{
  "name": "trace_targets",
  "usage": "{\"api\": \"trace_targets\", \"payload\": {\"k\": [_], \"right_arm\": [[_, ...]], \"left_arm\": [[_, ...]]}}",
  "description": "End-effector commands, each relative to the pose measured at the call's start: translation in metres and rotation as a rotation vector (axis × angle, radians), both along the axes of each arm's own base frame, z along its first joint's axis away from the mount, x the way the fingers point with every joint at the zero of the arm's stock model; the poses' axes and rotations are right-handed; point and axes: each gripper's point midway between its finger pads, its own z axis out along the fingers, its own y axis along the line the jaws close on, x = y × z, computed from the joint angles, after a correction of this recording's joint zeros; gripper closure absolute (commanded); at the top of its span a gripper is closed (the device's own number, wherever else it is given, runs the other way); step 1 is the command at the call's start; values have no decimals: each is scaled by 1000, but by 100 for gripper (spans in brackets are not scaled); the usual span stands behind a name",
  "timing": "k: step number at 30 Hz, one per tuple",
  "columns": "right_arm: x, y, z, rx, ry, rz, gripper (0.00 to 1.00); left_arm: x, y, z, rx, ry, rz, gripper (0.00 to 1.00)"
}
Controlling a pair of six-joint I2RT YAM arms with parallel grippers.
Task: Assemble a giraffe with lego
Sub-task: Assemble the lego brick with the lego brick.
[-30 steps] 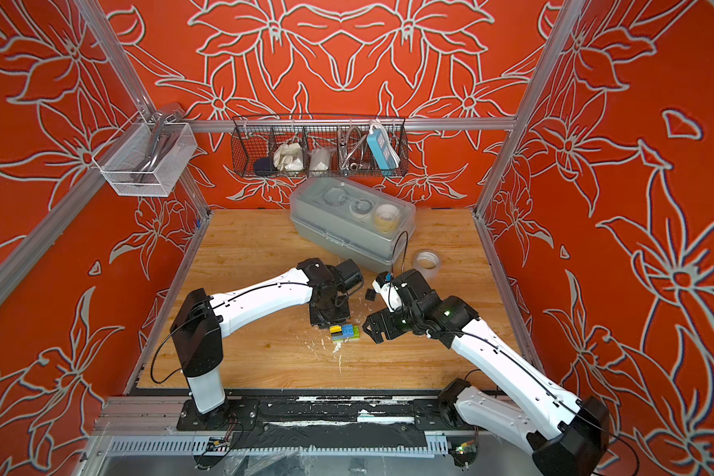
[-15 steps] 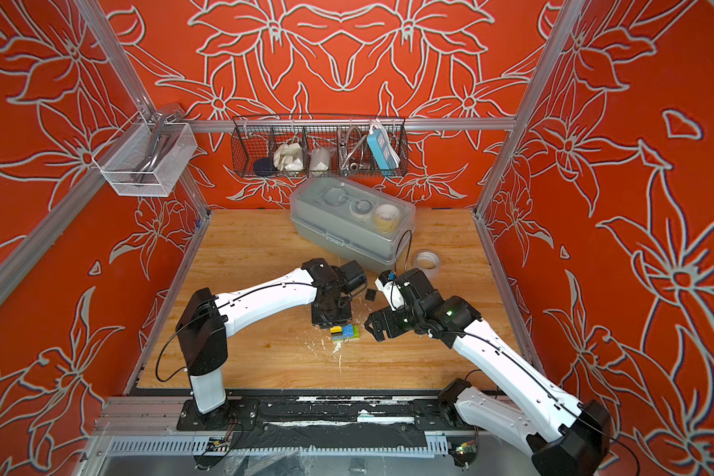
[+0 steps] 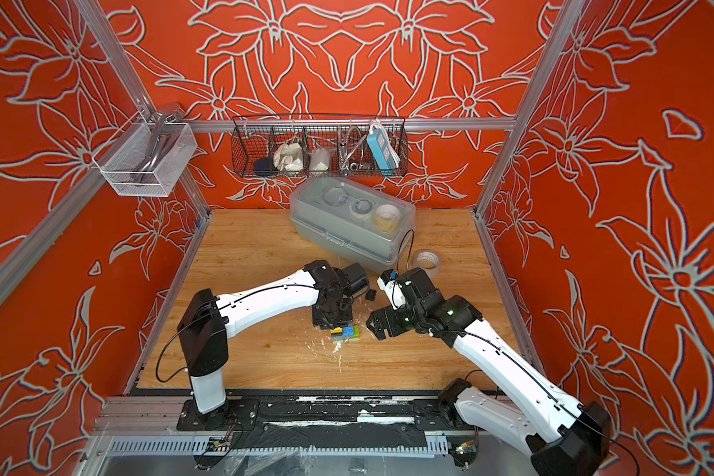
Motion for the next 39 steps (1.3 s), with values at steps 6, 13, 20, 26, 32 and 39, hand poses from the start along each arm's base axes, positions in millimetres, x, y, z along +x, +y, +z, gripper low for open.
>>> {"api": "trace_targets", "payload": {"k": [6,13,20,26,32,39], "right_arm": [[0,-3,2,-3,5,-11,4],[1,-5,0,-17,5,-19,4],[2,-2,0,-4,14,-14,4],[2,6,3,30,15,7,4],[3,7,5,41,14,6,4],[2,5,7,43,6,-2,4]], "left_arm": [[-10,9,-2,44,22,6,91],[-10,17,-2,92,4,-3,91],[-8,15,2,85,-17,-3,91],[-6,12,8,66,-48,5,91],[-8,11,2,54,-42,17,92],[-12,10,-3,46,-21,29,93]]}}
